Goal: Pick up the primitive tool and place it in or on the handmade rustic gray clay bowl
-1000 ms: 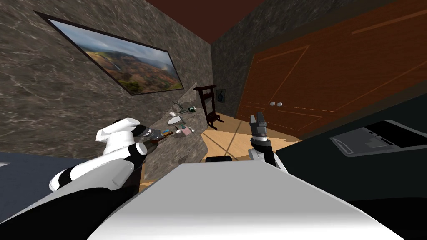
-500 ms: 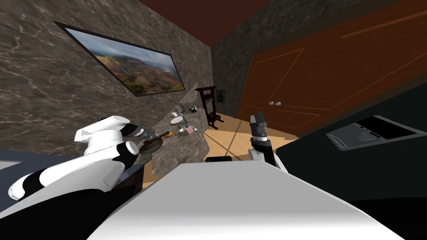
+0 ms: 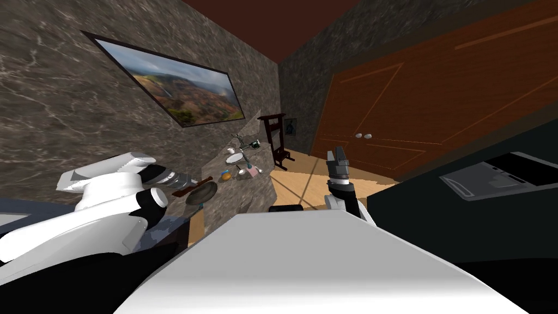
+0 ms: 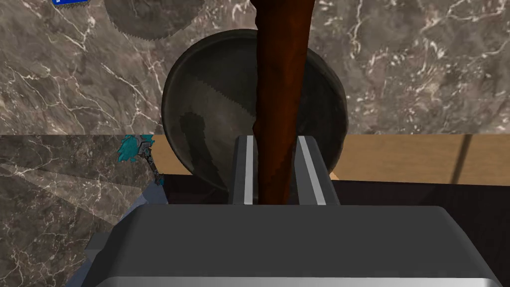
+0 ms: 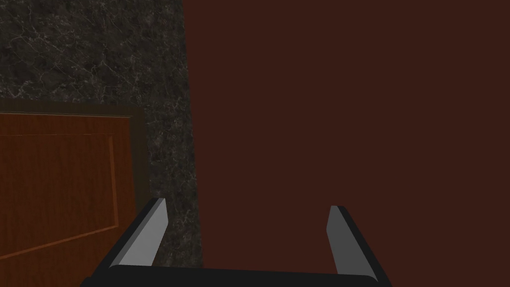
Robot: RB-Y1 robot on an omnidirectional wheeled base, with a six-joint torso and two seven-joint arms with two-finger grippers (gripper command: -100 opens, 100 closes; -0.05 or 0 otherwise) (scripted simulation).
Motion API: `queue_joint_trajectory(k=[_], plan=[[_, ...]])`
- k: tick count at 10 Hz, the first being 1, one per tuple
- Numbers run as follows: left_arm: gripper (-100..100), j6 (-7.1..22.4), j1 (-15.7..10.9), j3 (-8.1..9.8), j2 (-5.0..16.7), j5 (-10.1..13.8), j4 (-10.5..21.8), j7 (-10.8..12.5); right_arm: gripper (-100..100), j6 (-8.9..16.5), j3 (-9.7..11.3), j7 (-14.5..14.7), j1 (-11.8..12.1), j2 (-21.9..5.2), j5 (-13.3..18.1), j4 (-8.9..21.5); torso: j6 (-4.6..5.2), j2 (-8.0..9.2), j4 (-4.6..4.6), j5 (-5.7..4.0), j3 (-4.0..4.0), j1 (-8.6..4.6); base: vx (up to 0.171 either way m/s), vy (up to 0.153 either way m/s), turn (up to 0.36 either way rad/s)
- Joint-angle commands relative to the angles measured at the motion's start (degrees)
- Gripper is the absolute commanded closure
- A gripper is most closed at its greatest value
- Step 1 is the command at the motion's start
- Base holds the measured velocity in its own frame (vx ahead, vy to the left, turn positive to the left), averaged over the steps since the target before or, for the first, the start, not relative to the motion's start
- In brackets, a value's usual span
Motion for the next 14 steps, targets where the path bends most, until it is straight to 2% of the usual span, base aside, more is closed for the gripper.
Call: queue_joint_trajectory(k=[1, 2, 3, 7, 8, 9, 11, 14], plan=[[100, 1.65, 1.07, -0.41, 1.59, -0.5, -0.13, 0.56, 0, 0.0, 0.0, 0.0, 0.0, 0.0, 0.0, 0.0, 0.0, 0.0, 0.0, 0.0, 0.0, 0.0, 0.08, 0.121, 0.019], [100, 1.25, 1.42, 0.14, 0.57, -0.14, -1.3, 0.59, 0, 0.0, 0.0, 0.0, 0.0, 0.0, 0.0, 0.0, 0.01, 0.01, 0.0, -0.01, 0.0, -0.04, 0.024, 0.049, 0.005], [-100, 1.59, 1.59, 0.17, 0.71, -0.18, -1.54, 0.78, 0, 0.0, 0.01, 0.0, -0.01, 0.01, 0.0, 0.0, 0.1, 0.12, 0.0, -0.01, 0.05, -0.32, 0.0, 0.0, 0.0], [-100, 1.54, 1.58, 0.17, 0.7, -0.18, -1.52, 0.76, 0, 0.0, 0.02, 0.0, -0.01, 0.02, 0.0, 0.0, 0.11, 0.23, 0.04, -0.1, 0.12, -0.61, 0.0, 0.0, 0.0], [0, 1.54, 1.58, 0.17, 0.7, -0.18, -1.52, 0.76, 0, 0.0, 0.02, 0.0, -0.01, 0.02, 0.0, 0.0, 0.11, 0.23, 0.04, -0.11, 0.12, -0.61, 0.0, 0.0, 0.0], [-100, 3.89, 1.17, 0.61, 2.48, 0.09, -2.37, 0.66, 0, 0.0, 0.02, 0.0, -0.01, 0.02, 0.0, 0.0, 0.11, 0.23, 0.04, -0.11, 0.12, -0.61, 0.01, -0.012, -0.014], [-100, 5.46, 0.9, 0.9, 3.67, 0.27, -2.95, 0.59, 0, 0.0, 0.02, 0.0, -0.01, 0.02, 0.0, 0.0, 0.1, 0.18, 0.03, -0.14, 0.1, -0.69, 0.02, -0.015, -0.007], [-100, 9.37, 0.23, 1.62, 6.63, 0.71, -4.38, 0.41, 0, 0.0, 0.02, 0.0, -0.01, 0.02, 0.0, 0.0, 0.11, 0.17, 0.03, -0.13, 0.09, -0.69, 0.017, -0.014, -0.003]])
